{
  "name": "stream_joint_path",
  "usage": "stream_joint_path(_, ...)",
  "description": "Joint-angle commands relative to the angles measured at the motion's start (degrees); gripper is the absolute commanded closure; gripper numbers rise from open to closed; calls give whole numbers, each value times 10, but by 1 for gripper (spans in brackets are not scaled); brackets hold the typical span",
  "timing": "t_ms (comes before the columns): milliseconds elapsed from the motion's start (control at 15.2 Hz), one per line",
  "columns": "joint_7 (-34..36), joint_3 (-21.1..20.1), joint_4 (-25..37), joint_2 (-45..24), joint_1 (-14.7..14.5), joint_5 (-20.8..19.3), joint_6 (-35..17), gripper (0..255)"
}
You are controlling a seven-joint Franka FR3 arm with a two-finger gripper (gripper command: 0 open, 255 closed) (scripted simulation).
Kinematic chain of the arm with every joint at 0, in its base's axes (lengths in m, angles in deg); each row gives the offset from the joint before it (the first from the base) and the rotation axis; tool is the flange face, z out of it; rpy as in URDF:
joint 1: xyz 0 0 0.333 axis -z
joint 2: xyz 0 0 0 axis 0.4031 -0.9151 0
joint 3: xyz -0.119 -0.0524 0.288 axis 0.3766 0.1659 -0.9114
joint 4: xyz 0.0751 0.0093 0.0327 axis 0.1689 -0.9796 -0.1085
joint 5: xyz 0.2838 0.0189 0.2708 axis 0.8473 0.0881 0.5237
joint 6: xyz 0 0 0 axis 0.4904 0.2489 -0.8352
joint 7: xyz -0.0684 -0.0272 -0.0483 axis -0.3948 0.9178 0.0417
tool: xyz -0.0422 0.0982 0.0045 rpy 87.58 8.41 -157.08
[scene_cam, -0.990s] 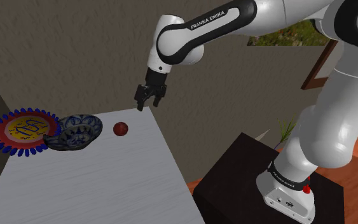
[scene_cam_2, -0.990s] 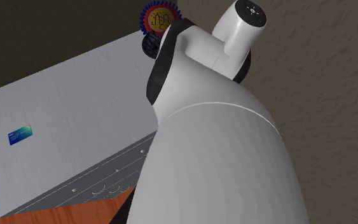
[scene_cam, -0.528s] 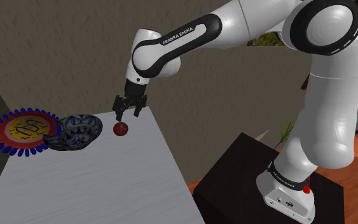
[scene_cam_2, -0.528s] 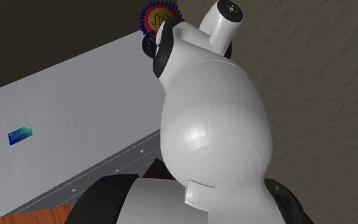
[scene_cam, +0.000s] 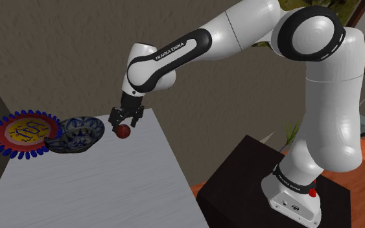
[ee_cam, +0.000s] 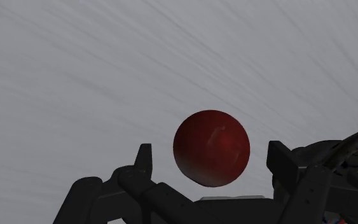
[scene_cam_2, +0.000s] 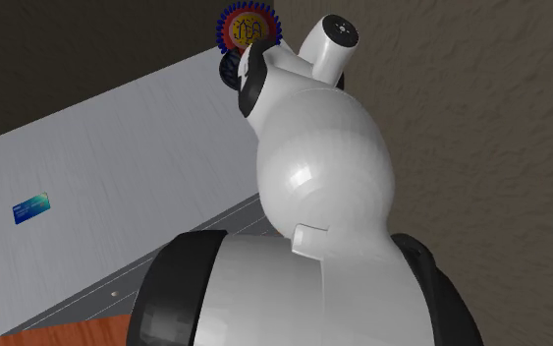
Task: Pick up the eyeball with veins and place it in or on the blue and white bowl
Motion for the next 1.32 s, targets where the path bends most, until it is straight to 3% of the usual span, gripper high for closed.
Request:
stream_joint_path(0,1,0,4,-10,-3,-1,-8,0)
stream_joint_path(462,1,0,4,-11,-3,-1,-7,0)
stream_joint_path(528,1,0,4,-11,-3,-1,-7,255)
stream_joint_path(1254,5,0,7,-2,-3,-2,4,255)
